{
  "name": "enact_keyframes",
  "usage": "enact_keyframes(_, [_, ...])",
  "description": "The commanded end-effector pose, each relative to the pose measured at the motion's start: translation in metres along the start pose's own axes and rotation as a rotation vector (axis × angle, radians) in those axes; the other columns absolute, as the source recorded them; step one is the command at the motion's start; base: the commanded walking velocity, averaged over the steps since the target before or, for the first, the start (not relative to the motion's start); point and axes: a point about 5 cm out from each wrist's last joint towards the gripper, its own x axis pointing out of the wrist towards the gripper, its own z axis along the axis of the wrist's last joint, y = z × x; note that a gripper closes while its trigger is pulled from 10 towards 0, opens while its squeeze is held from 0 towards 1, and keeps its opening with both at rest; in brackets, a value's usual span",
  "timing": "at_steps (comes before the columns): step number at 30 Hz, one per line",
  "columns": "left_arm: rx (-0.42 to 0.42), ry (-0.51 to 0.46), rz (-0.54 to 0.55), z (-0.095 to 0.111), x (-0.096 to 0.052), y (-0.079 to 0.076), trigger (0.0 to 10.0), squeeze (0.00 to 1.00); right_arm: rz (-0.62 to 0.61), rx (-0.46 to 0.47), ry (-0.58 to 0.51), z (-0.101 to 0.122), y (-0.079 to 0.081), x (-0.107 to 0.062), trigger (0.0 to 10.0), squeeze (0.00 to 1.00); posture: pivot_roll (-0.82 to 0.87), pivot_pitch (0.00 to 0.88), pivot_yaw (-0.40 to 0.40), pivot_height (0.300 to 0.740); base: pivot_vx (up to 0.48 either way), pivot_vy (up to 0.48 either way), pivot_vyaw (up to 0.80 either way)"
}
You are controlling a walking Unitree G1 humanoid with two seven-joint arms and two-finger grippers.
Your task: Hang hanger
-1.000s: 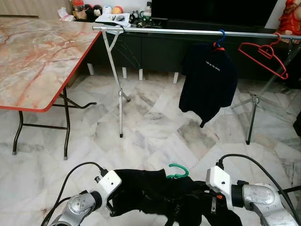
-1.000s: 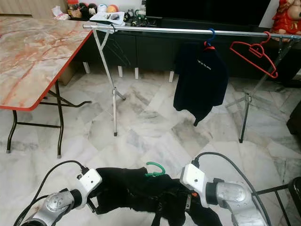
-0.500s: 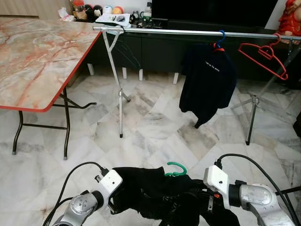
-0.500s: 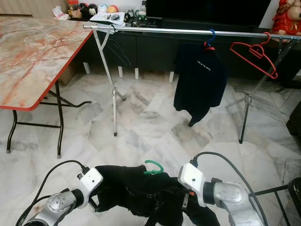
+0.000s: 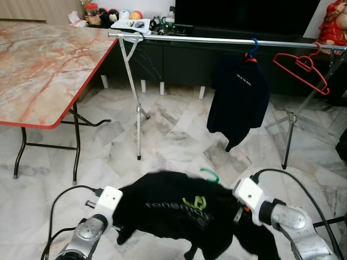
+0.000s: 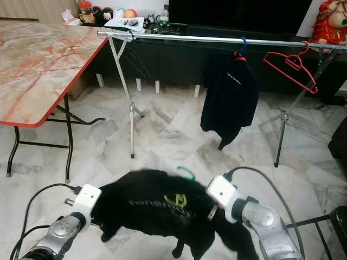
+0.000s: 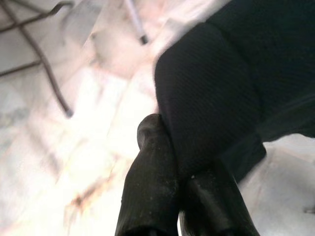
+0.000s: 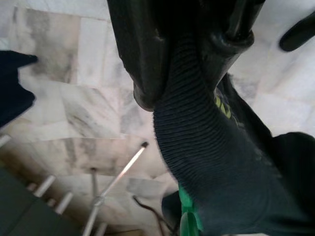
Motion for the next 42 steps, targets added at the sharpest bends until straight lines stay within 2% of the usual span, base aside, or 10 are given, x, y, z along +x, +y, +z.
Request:
enact_keyframes(1, [0.004,0.188,0.041,-0.038,-0.012,0.008,0.0,0.0,-0.161,0.045,-0.052,0.004,-0.022,-0.012,10.0,0.0,-0.03,0.087,-0.025,0.74,0.0,0.0,0.0])
enact_keyframes(8, [0.092,0.282,-0.157,-0.052,-0.016,-0.016,0.0,0.0,-0.304,0.161,-0.192,0.019,-0.034,-0.007,10.0,0.0,-0.02,0.094,-0.027,0.74,0.0,0.0,0.0])
enact_keyframes(14, [0.175,0.298,-0.262,-0.05,-0.015,-0.025,0.0,0.0,-0.414,0.371,-0.412,0.041,-0.046,-0.007,10.0,0.0,-0.01,0.106,-0.031,0.74,0.0,0.0,0.0])
enact_keyframes(23, [0.064,0.297,-0.373,-0.043,-0.014,-0.027,0.0,0.0,-0.499,0.645,-0.592,0.046,-0.059,-0.014,10.0,0.0,-0.02,0.125,-0.036,0.74,0.0,0.0,0.0])
enact_keyframes(27, [0.096,0.276,-0.335,-0.04,-0.012,-0.022,0.0,0.0,-0.431,0.625,-0.547,0.044,-0.05,-0.008,10.0,0.0,-0.02,0.128,-0.034,0.74,0.0,0.0,0.0])
enact_keyframes(30, [-0.022,0.26,-0.382,-0.034,-0.011,-0.026,0.0,0.0,-0.38,0.634,-0.55,0.045,-0.041,-0.004,10.0,0.0,-0.02,0.134,-0.035,0.74,0.0,0.0,0.0])
enact_keyframes(35, [-0.015,0.16,-0.327,-0.02,-0.006,-0.021,0.0,0.0,-0.254,0.589,-0.488,0.042,-0.029,-0.001,10.0,0.0,-0.02,0.14,-0.031,0.74,0.0,0.0,0.0])
enact_keyframes(39, [0.027,0.002,-0.066,0.006,0.001,0.006,0.0,0.0,-0.14,0.435,-0.137,0.007,-0.008,0.008,10.0,0.0,-0.02,0.139,-0.029,0.74,0.0,0.0,0.0])
enact_keyframes(41, [-0.024,-0.046,0.041,0.016,0.002,0.02,0.0,0.0,-0.123,0.343,0.093,-0.021,-0.002,0.006,10.0,0.0,-0.02,0.138,-0.028,0.74,0.0,0.0,0.0])
enact_keyframes(42, [-0.033,-0.052,0.054,0.017,0.002,0.022,0.0,0.0,-0.12,0.319,0.127,-0.024,-0.001,0.005,10.0,0.0,-0.02,0.138,-0.028,0.74,0.0,0.0,0.0])
